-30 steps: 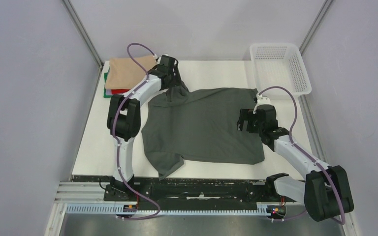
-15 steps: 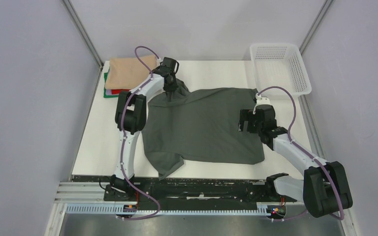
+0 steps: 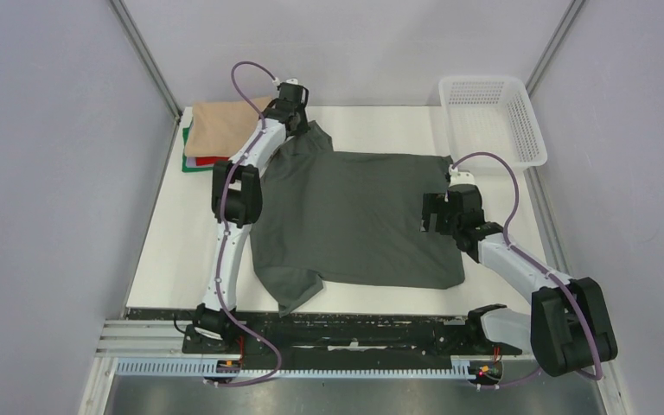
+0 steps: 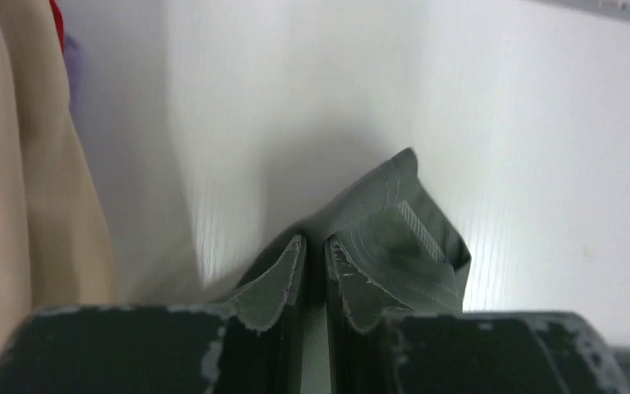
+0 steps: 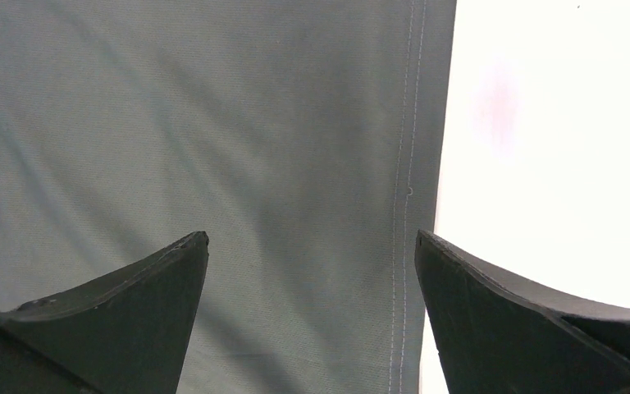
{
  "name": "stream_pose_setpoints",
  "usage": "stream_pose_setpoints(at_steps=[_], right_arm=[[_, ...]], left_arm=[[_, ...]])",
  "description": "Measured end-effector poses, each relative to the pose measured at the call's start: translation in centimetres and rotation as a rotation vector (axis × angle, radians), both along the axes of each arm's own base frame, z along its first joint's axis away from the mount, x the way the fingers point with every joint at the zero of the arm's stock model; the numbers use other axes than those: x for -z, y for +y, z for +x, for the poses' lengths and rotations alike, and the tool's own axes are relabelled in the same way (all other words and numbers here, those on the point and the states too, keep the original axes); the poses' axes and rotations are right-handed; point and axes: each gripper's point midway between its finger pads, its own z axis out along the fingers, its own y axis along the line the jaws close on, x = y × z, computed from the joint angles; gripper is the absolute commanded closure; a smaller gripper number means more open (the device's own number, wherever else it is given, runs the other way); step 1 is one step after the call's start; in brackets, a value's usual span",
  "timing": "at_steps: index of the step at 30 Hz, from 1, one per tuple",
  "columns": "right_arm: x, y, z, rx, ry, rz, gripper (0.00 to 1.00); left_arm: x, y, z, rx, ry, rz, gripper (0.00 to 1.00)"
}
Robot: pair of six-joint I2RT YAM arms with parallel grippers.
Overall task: Fold and stack the t-shirts
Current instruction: Flatten out the tshirt, then grab the side of the flattened tshirt closest away from the robot with both arms
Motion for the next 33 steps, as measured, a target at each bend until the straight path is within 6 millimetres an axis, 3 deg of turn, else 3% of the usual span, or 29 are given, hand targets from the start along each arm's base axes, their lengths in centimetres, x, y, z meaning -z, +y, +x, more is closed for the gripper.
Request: stream_pose_setpoints(at_steps=[1,2,3,4,6,8,13,16,20,22,26,30,33], right_arm=[[0.1,-0.1,0.0,0.002,0.005,-0.005,0.02],[0.3,-0.2,0.0,0.005,0.008,-0.010,0.02],[0.4,-0.3,0.0,0.007,0.011,-0.014,0.02],[0.5,-0.3,0.0,0.009,0.014,-0.017,0.02],[0.6,-0.4,-0.1,0.011,0.018,-0.019,0.02],[0.6,-0.4,-0.1,0.011,0.018,-0.020,0.02],[0.6,-0.4,-0.1,0.012,0.018,-0.021,0.02],[0.6,-0.4,-0.1,0.014,0.017,-0.019,0.02],[0.3,-0.3,0.0,0.027,0.009,-0.004,0.02],[-0.3,-0.3,-0.1,0.038,-0.005,0.012,0.02],[-2.2,-0.4,-0.2,0.074,-0.064,0.053,0.02],[-2.9,-0.9,-1.1,0.115,-0.102,0.080,0.02],[-2.2,-1.3,-2.5,0.140,-0.091,0.090,0.02]], left_arm=[[0.1,0.1,0.7,-0.002,-0.013,-0.004,0.74],[0.2,0.2,1.4,-0.003,-0.026,-0.010,0.55],[0.3,0.2,2.1,-0.005,-0.039,-0.016,0.19],[0.5,0.2,2.7,-0.001,-0.049,-0.021,0.12],[0.7,0.0,3.2,0.012,-0.059,-0.038,0.09],[0.7,-0.2,3.3,0.026,-0.061,-0.055,0.00],[-0.8,-1.2,2.9,0.062,-0.085,-0.089,0.00],[-2.6,-2.1,2.1,0.097,-0.091,-0.112,0.00],[-6.5,-3.8,-0.1,0.130,-0.106,-0.117,0.00],[-8.3,-4.5,-2.3,0.143,-0.100,-0.107,0.00],[-11.1,-5.3,-9.4,0.164,-0.068,-0.068,0.00],[-11.5,-4.7,-19.5,0.172,-0.013,-0.069,0.00],[-10.2,-3.8,-26.8,0.159,0.033,-0.084,0.00]])
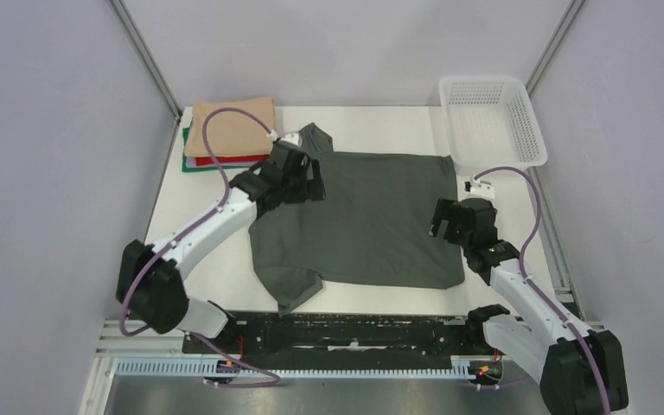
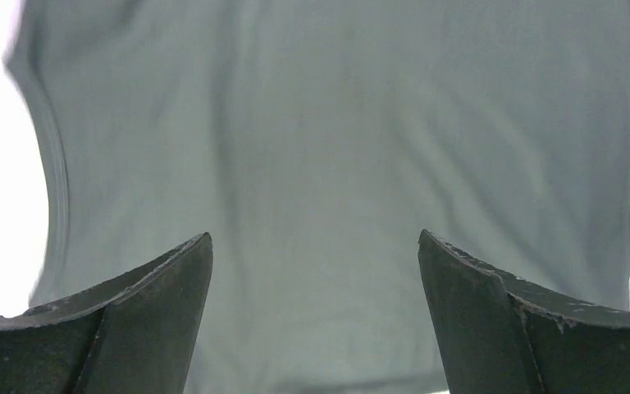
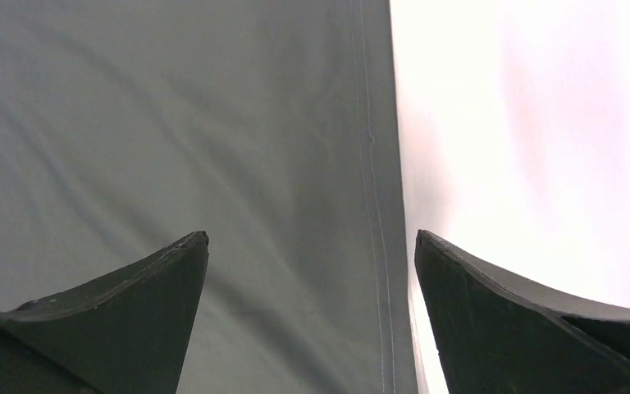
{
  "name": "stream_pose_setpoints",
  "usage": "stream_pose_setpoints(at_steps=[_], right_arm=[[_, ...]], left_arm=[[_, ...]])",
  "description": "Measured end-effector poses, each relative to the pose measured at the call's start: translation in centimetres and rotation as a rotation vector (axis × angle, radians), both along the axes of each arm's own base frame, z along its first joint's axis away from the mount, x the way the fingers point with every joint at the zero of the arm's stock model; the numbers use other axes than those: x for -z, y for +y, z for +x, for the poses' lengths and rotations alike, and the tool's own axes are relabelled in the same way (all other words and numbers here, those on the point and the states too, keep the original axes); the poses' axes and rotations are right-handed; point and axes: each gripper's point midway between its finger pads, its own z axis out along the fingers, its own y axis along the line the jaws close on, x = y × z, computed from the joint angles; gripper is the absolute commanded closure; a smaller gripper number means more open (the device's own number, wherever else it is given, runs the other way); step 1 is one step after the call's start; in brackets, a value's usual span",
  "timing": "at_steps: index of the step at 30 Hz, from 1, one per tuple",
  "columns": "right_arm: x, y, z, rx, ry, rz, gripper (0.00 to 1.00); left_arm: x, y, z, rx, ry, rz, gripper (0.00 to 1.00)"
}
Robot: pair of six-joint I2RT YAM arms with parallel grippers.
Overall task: Fold and stack the t-shirts
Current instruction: Grab the side of the flattened tshirt closest away from the robot with both arms
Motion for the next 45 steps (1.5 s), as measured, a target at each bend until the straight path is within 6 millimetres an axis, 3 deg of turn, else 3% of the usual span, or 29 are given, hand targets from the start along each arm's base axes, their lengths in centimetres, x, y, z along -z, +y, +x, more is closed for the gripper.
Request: stream_pose_setpoints(at_steps=[4,7,12,17,27,34,39,41,45], right_arm=[[0.9,-0.4,-1.5,0.020,0.023,0.009,0.02],[1.4,-0.6,-2.3,0.032,0.031,0.022,0.02],[2.3,-0.8,-3.2,0.037,0.060,0.020,0.02],[2.6,-1.0,-3.5,0.042,0.075,0.011,0.02],[2.5,-1.7,-3.9,0.061,0.076,-0.021,0.02],[2.6,-2.0,-4.0,0.059,0.083,-0.041,0.02],[2.6,-2.2,-4.0,0.063,0.082,-0.052,0.02],[2.6,-2.2,-4.0,0.064,0.082,-0.054,0.02],[2.7,-2.4,-4.2,0.073,0.086,-0.057,0.02]], left_arm=[[3.2,1.8,-8.6,-0.026,0.114,0.050,0.01],[5.7,3.8,-14.4,-0.049,0.212,0.069,0.14],[8.5,6.7,-20.8,-0.107,0.333,0.052,0.40],[11.0,7.1,-24.7,-0.112,0.468,0.045,0.59],[14.1,7.1,-27.5,-0.108,0.609,0.073,0.55],[15.5,6.0,-27.3,-0.098,0.632,0.051,0.56],[15.7,5.0,-27.3,-0.082,0.655,0.027,0.75],[15.7,4.8,-27.4,-0.078,0.666,0.024,0.94],[15.7,4.2,-27.2,-0.073,0.671,0.004,0.98]])
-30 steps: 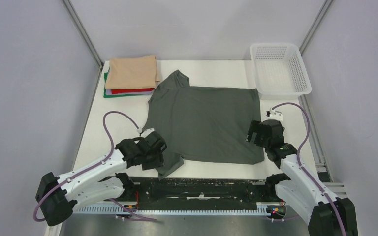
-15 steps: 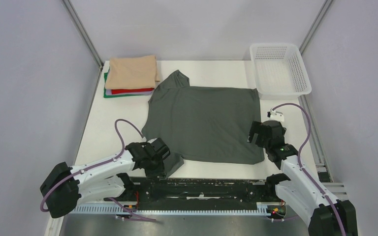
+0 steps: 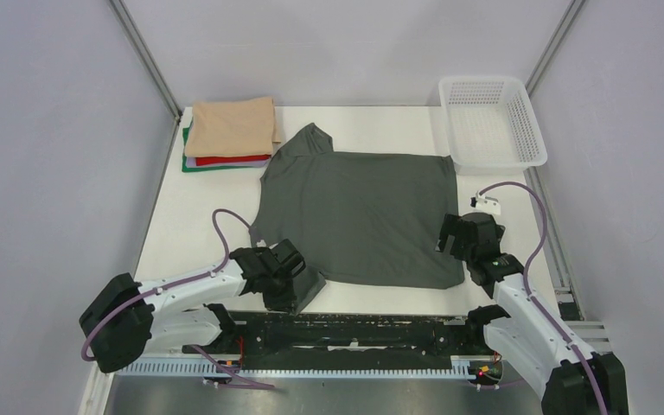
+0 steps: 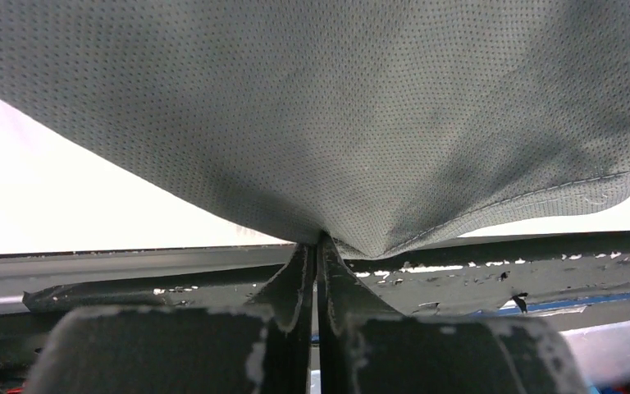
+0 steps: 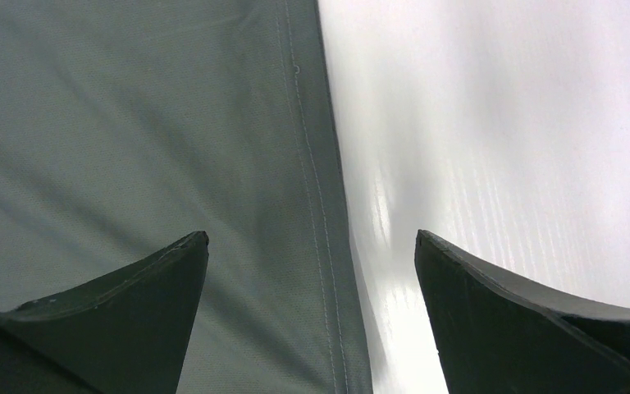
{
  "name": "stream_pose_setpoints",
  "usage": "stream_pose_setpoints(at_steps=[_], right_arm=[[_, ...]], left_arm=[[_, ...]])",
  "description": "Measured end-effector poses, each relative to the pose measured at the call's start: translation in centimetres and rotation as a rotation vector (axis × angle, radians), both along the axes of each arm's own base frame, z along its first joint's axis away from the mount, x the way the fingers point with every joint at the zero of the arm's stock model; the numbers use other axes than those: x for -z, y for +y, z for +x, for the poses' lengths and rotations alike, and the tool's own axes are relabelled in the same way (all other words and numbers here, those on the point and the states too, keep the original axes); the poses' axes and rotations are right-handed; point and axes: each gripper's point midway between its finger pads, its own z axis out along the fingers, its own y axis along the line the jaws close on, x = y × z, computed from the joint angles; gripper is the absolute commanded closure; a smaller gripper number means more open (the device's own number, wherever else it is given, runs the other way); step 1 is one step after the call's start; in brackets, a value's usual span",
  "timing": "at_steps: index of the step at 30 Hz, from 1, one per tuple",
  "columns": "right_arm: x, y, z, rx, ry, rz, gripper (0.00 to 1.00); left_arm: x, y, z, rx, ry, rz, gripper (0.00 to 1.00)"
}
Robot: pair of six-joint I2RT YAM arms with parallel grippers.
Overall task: Fold and stack the t-shirts
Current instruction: Grab the side of the flattened tshirt closest away from the robot with both arms
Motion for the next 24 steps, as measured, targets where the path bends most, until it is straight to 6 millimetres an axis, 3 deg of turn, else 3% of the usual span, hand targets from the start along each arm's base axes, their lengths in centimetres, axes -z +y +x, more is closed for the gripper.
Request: stream_pose_setpoints(at_steps=[5,13,24], right_arm=[[-0.1,-0.4,-0.9,0.044,0.007,0.019,0.03],[1.0,-0.8,-4.1,0.099,0.102,0.046,0.08],[1.4,-0.4,-5.9,0.139,0.113,0.119,0.34]], left_arm=[[-0.4,0.3,-0.4,-0.010,0.015,0.006,0.98],[-2.9,1.2,-2.2,-0.075,0.033,-0.052,0.98],[-3.3,1.4,-2.3,-0.092,0.033,-0.046,0.98]])
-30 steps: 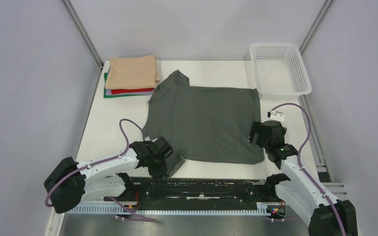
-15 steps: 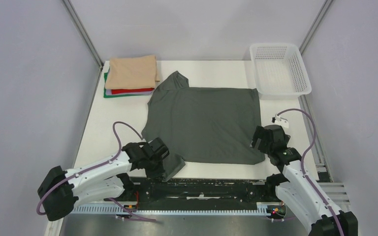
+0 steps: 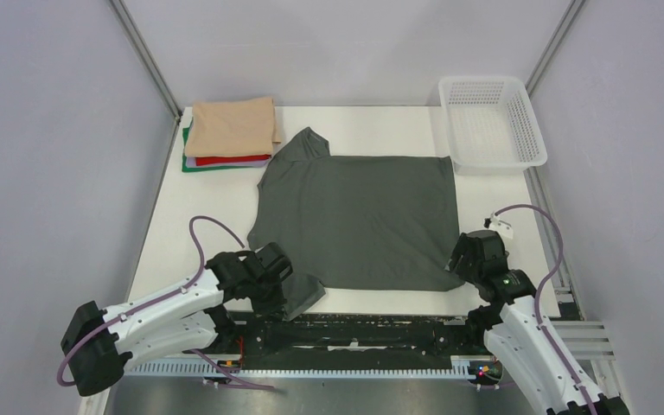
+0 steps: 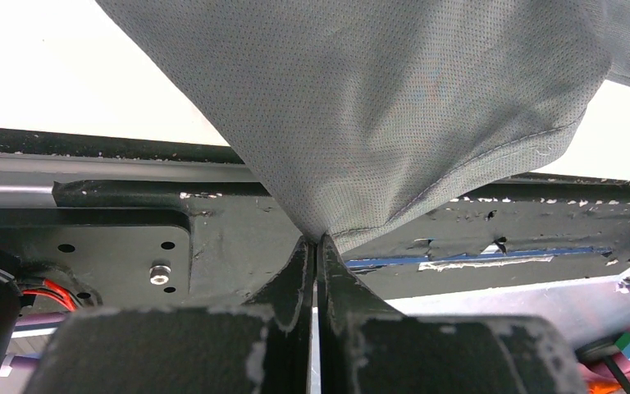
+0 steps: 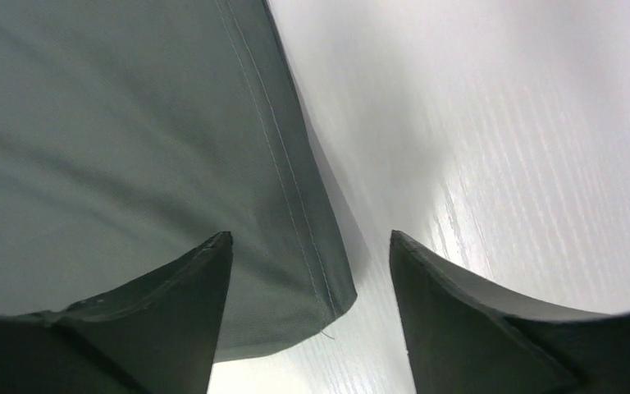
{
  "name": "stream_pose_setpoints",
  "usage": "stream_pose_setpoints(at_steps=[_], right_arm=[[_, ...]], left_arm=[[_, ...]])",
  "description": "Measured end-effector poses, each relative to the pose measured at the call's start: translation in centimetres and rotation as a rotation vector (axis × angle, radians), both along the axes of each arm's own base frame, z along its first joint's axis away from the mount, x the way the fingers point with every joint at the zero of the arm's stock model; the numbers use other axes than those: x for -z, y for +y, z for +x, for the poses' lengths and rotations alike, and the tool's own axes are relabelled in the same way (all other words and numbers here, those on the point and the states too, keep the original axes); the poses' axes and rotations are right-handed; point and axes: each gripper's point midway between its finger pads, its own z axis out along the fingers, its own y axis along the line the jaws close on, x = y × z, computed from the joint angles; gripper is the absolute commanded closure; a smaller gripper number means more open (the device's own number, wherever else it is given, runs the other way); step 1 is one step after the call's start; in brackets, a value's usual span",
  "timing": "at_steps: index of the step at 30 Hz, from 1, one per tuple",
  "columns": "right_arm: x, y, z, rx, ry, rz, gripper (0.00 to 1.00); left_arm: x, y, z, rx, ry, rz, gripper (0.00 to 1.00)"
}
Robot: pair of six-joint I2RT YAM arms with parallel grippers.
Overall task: Fold and stack the t-shirts
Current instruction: Grab the side of the flattened tshirt closest away from the robot with both arms
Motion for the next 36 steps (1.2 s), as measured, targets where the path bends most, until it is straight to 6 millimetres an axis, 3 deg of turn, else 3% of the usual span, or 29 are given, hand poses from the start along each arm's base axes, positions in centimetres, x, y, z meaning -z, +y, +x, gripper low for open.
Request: stream_pose_setpoints(at_steps=[12,16,27,36], right_arm=[[2.9,1.0,-3.1,-0.005,0.137,0.067,0.53],[2.8,1.4,-2.4,-0.005,0.102,0.093,0.60],[2.7,1.7,-2.1,-0.014,0.099,0.106,0.58],[2.5,1.3,-4.8,-0.040,0.245,0.073,0.62]], left_arm=[[-0.2,0.0,0.4,-0.005,-0.027,-0.006,0.98],[-0.3,0.0,0.4,-0.005,-0.031,-0.009,0.98],[-0.4,0.0,0.5,-0.006,-0.039,-0.014,0.98],[-0.9,-0.2,0.7,-0.007,-0.063,-0.041,0.98]])
